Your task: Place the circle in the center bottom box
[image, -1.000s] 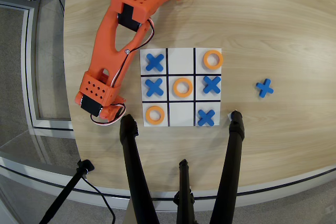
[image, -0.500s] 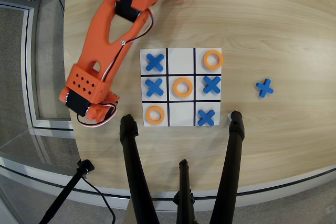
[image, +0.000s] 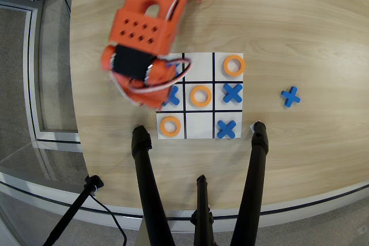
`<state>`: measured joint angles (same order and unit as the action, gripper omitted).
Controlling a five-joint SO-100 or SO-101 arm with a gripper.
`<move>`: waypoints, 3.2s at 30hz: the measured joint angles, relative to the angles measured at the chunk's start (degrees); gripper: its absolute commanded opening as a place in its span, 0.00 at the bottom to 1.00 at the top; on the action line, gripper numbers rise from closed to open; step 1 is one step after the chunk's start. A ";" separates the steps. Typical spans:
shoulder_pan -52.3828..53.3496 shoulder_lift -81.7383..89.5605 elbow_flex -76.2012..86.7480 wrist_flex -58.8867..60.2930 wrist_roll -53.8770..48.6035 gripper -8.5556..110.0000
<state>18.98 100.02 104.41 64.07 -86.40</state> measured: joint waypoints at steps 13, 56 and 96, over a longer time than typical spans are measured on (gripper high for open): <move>-7.91 14.50 22.76 -3.25 1.41 0.07; -24.43 8.79 35.86 -20.39 11.87 0.07; -21.88 8.09 24.87 -10.11 11.34 0.17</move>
<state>-2.90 108.11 129.29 53.96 -75.06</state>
